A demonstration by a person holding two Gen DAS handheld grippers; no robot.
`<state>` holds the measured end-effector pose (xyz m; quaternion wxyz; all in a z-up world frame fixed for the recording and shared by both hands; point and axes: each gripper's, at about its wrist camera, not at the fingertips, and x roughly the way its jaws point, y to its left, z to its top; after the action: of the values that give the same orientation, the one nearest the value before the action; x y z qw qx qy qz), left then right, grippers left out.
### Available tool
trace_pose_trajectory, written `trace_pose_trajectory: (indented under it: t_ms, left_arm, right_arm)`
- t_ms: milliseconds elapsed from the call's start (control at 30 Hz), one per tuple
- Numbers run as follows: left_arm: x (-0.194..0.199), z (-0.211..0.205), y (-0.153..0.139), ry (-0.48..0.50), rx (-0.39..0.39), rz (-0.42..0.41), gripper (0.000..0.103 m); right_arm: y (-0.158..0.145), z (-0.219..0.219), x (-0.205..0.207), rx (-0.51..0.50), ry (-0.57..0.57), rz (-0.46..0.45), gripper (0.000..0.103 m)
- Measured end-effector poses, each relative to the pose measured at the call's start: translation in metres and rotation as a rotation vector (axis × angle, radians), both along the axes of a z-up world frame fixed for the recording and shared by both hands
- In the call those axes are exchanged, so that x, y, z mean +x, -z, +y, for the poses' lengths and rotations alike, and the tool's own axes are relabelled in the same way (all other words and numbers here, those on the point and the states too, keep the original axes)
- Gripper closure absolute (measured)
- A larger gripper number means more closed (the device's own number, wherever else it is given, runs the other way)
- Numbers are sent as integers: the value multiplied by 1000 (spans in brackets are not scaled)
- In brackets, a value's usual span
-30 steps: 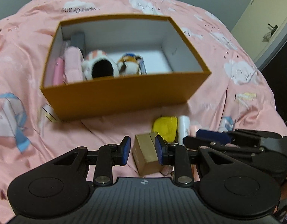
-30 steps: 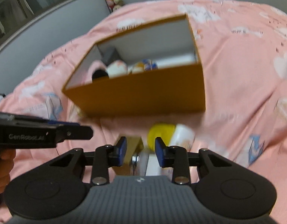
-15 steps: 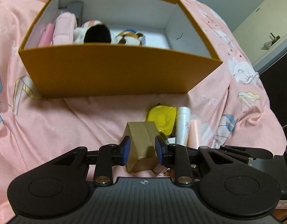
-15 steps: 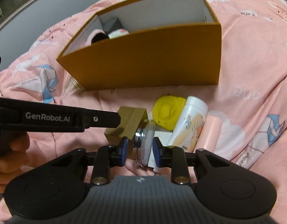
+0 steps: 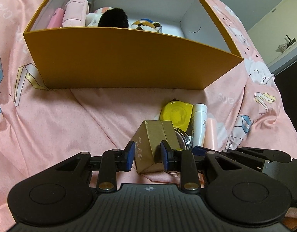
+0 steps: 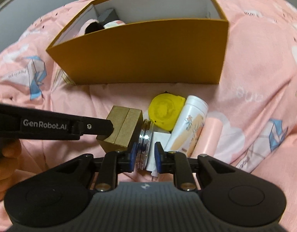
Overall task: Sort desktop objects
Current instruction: 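Grasp glass jar with right tool while left tool grasps gold box, then carry glass jar in right tool into box while left tool carries gold box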
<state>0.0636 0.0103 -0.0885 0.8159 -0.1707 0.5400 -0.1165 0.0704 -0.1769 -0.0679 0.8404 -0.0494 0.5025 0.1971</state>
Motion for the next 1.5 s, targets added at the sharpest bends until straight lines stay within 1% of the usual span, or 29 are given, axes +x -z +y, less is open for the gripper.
trace_pose_trajectory:
  t_ms: [100, 133, 267, 333, 400, 433, 567, 633, 767, 933, 1133, 1233, 1300, 1367, 1500]
  left_arm:
    - [0, 1, 2, 0, 5, -2, 71]
    - [0, 1, 1, -1, 5, -2, 71]
    - [1, -1, -3, -5, 14, -11, 71]
    - [3, -3, -5, -6, 4, -5, 67]
    - [5, -6, -5, 2, -11, 4, 51]
    - [7, -8, -6, 7, -16, 5, 50]
    - [11, -17, -4, 18, 28, 25, 49]
    - [11, -19, -2, 19, 44, 35, 49]
    - [14, -20, 4, 19, 24, 62, 46]
    - [19, -28, 6, 19, 44, 64, 45]
    - [27, -40, 5, 22, 109, 53, 44]
    - [31, -39, 7, 10, 113, 70, 43]
    - [30, -36, 8, 18, 111, 86, 40]
    - [27, -33, 9, 25, 106, 97, 39]
    - [23, -34, 5, 47, 155, 65, 33]
  right_arm:
    - [8, 3, 2, -5, -4, 7, 84]
    - [11, 1, 4, 11, 3, 18, 86]
    - [9, -8, 5, 61, 24, 34, 87]
    - [7, -12, 5, 85, 26, 46, 87]
    - [6, -15, 6, 110, 20, 55, 87]
    - [6, -16, 6, 120, 21, 62, 87]
    - [5, -19, 3, 157, 6, 62, 87]
    - [5, -17, 2, 156, -7, 61, 87]
    - [9, -18, 4, 146, 6, 86, 88]
    - [13, -23, 8, 158, 30, 106, 88]
    - [16, -28, 10, 187, 53, 134, 88]
    - [17, -27, 12, 186, 56, 148, 88]
    - [16, -31, 15, 199, 66, 167, 89]
    - [17, -36, 19, 216, 78, 191, 89]
    - [18, -40, 20, 241, 88, 198, 89]
